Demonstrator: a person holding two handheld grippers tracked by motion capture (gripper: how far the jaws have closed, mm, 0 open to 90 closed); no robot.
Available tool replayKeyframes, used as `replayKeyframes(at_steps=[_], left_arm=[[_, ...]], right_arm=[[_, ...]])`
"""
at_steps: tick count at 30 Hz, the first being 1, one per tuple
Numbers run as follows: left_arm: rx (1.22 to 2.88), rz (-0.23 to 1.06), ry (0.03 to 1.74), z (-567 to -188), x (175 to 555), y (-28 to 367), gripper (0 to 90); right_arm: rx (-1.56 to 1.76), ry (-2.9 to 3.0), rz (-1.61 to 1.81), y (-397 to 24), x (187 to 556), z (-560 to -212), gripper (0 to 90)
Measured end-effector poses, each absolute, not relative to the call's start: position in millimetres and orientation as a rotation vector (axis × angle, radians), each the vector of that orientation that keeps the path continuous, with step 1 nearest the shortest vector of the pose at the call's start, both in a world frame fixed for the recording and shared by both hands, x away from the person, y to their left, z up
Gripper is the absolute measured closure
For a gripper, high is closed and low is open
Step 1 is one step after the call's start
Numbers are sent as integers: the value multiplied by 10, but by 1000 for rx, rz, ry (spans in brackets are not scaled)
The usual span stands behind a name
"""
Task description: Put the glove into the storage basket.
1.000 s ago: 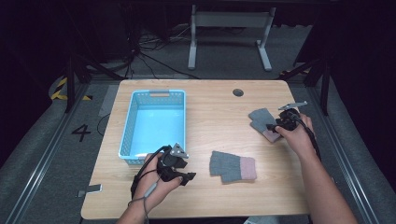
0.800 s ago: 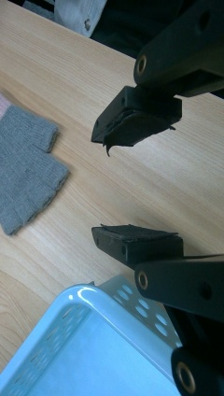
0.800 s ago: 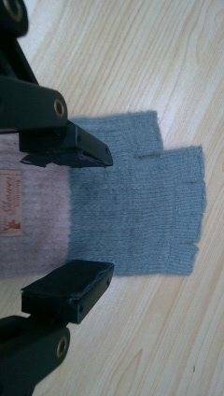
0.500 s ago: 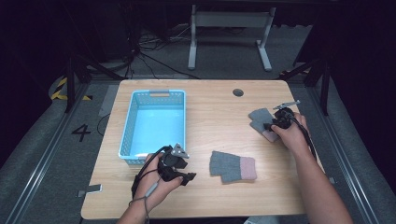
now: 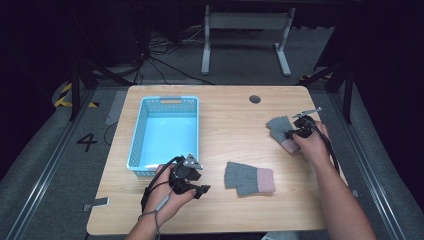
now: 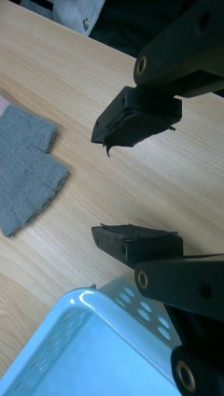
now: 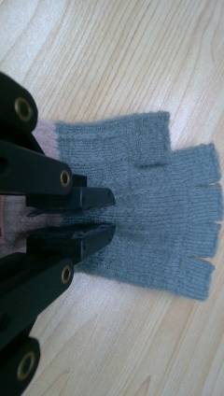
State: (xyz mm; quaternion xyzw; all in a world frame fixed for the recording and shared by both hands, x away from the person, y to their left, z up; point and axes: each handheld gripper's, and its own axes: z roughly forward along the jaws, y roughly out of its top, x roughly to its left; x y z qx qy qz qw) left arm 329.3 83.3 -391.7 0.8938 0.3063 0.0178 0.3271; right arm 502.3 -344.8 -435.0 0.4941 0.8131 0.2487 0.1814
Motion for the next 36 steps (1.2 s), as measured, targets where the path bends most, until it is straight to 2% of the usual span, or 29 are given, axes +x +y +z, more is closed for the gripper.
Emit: replayKeyframes(at_steps=[12,24,36], left_arm=[[2346,42,784,-3907,3317,800,498],[2350,28,756,-3895,3355,741,502],[2351,18,730,-3874,3388,690,506]], right_arm=[[1372,2285,744,-3452,4910,-4184,841],[1277,2299,849,-3341,4612,-3763,839],[1154,2362,924,-3164,4347,-3503,835]])
